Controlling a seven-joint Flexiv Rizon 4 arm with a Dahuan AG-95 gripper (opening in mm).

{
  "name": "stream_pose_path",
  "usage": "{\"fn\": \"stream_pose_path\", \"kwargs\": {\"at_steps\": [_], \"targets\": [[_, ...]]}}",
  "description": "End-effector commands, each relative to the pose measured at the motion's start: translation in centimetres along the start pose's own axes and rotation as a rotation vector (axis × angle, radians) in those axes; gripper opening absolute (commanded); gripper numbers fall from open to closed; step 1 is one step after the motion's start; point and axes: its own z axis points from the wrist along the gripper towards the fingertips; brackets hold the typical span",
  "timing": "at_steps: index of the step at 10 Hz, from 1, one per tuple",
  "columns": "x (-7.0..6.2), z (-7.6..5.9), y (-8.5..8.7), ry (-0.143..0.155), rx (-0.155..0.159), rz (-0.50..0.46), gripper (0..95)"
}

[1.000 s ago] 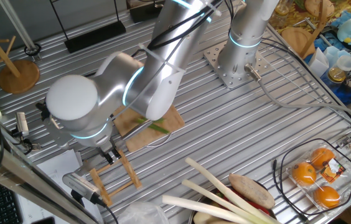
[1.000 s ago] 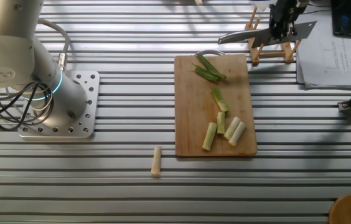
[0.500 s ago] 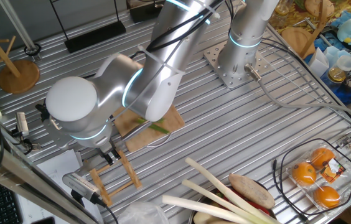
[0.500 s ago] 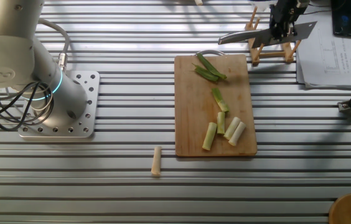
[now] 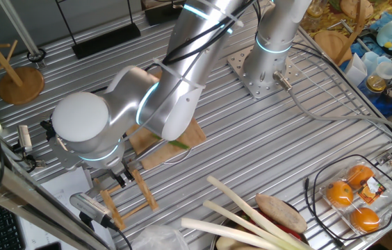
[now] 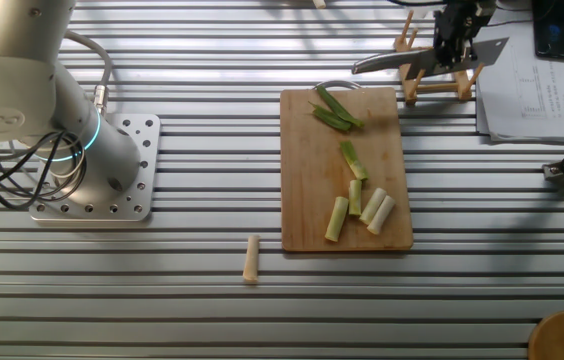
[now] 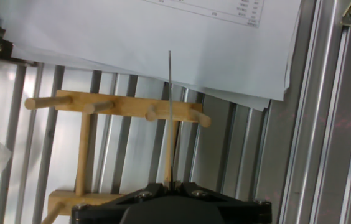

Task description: Chop the scallions

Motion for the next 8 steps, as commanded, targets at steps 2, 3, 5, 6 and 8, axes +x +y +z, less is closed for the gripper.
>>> {"fn": "stream_pose_path", "kwargs": {"at_steps": [2, 3, 5, 6, 8], "targets": [[0.02, 0.28, -0.01, 0.001, 0.006, 0.003, 0.0], [-0.03, 0.6, -0.04, 0.002, 0.006, 0.004, 0.0], [-0.05, 0.84, -0.07, 0.002, 0.007, -0.001, 0.0], [-0.05, 0.87, -0.07, 0.004, 0.006, -0.003, 0.0], [-0.06, 0.9, -0.07, 0.007, 0.006, -0.004, 0.0]]}}
